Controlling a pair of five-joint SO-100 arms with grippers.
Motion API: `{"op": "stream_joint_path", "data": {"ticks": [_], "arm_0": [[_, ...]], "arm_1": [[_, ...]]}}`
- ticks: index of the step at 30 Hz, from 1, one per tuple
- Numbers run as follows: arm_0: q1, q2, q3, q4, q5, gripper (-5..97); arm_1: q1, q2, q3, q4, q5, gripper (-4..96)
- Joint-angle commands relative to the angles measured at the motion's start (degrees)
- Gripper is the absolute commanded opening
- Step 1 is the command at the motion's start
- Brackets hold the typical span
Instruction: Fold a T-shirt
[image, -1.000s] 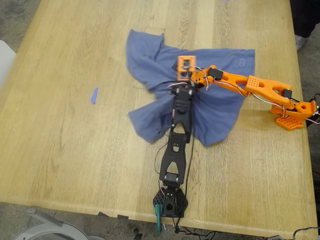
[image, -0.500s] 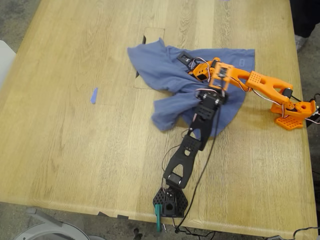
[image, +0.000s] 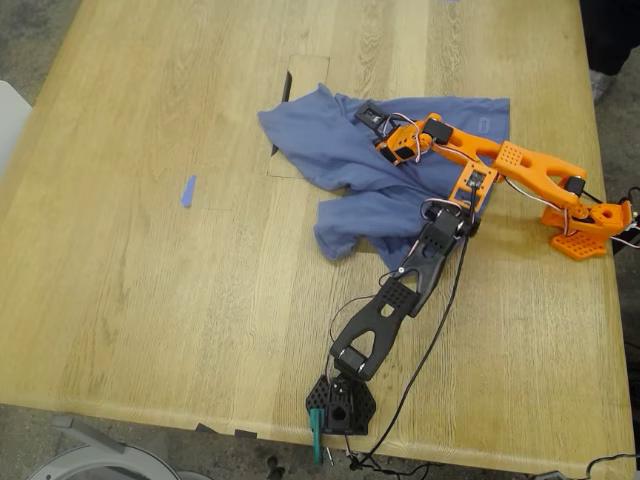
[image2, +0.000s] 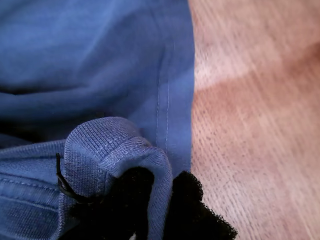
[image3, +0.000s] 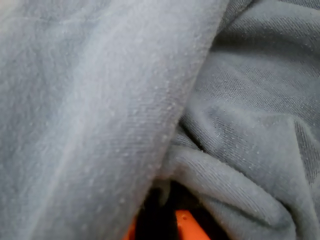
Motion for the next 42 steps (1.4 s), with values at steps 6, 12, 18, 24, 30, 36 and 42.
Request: {"op": "stream_joint_path", "data": {"ticks": [6, 12, 18, 24, 30, 36, 42], "arm_0": [[2.55, 0.53, -3.96, -1.14, -0.88, 33], [2.46, 4.75, -3.87, 6.94, -2.55, 69], [2.81, 5.01, -3.78, 10.02, -3.96, 74], [0.35, -1.49, -3.78, 6.24, -1.58, 70], [-2.37, -4.66, -3.87, 1.32, 2.02, 58], [-4.75, -7.65, -3.87, -2.11, 3.69, 53], [-5.27, -9.05, -3.96, -5.36, 8.79, 42]], "arm_1": [[1.49, 4.22, -0.79, 0.88, 0.44, -0.2], [1.49, 5.1, -0.79, 2.29, 0.35, -0.2], [0.97, 5.8, -0.79, 2.99, 0.35, -0.2], [0.53, 7.12, -0.79, 3.43, 0.35, -0.2], [0.18, 7.82, -0.79, 3.69, 0.26, -0.2], [-0.79, 7.38, -0.79, 3.08, 0.35, -0.2], [-1.41, 7.38, -0.79, 2.81, 0.44, -0.2]]}}
